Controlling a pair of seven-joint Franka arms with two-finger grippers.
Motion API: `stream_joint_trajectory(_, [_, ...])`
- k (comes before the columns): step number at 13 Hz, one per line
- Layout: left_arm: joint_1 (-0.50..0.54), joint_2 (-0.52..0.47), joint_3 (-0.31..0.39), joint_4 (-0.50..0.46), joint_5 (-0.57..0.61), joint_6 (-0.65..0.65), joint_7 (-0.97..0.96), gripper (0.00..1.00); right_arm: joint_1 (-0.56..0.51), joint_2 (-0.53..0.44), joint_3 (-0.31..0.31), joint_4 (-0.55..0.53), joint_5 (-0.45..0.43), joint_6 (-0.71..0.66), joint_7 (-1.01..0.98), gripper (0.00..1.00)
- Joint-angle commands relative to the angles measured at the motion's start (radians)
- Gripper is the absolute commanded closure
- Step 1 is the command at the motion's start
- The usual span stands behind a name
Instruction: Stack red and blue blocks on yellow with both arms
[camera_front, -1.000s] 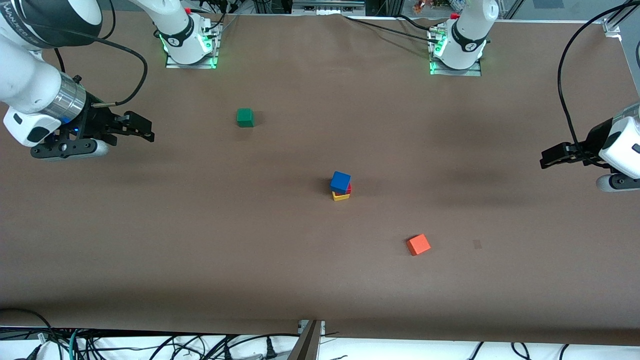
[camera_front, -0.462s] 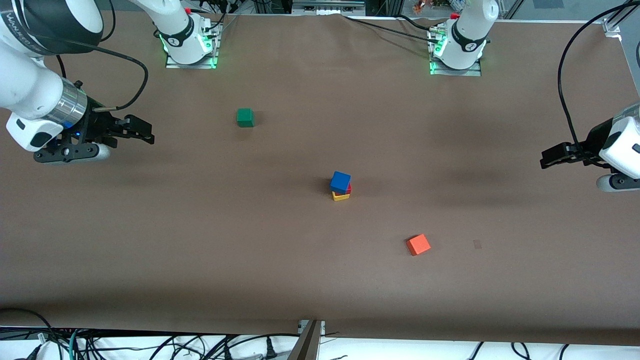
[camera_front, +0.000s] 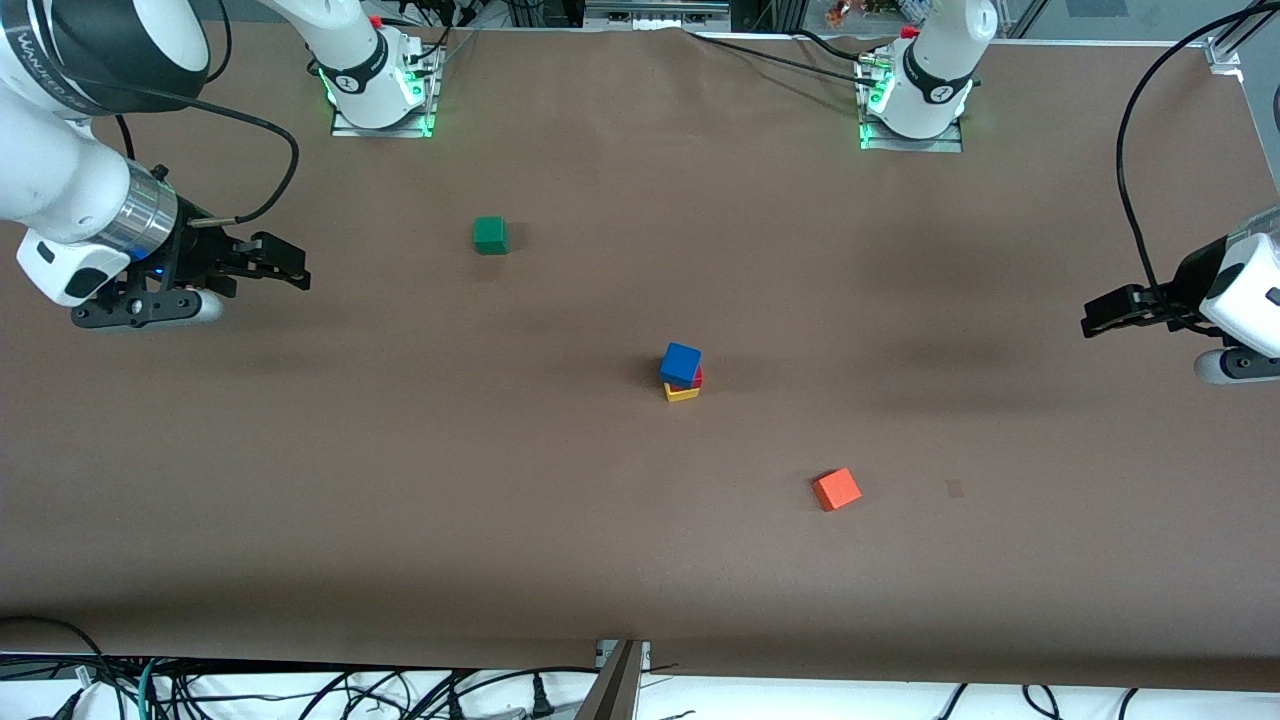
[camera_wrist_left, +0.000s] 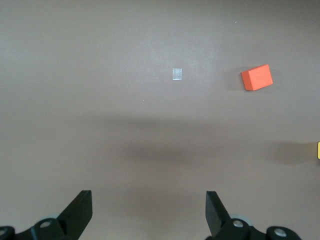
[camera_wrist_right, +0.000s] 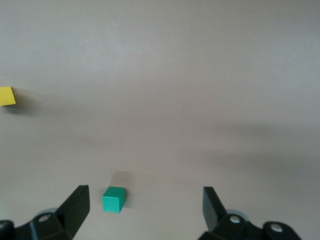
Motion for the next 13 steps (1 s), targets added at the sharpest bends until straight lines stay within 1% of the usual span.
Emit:
stream_joint_trajectory(1, [0.008,0.004,-0.002,0.015,-0.020,-0.001,0.017,0.00,0.007,-0.009,-0.007,-0.015,-0.013,0.011,-0.013,0.00])
stream_joint_trajectory(6, [0.008,0.004,-0.002,0.015,-0.020,-0.002,0.017,0.00,0.007,-0.002,-0.006,-0.017,-0.013,0.011,-0.013,0.00])
stream_joint_trajectory(10, [0.009,0.004,-0.002,0.015,-0.020,-0.002,0.018,0.00,0.007,0.028,-0.006,-0.018,-0.013,0.022,-0.035,0.00])
stream_joint_trajectory(13, [0.009,0.004,-0.002,0.015,-0.025,-0.002,0.017,0.00,0.007,0.022,-0.007,-0.017,-0.013,0.019,-0.035,0.00])
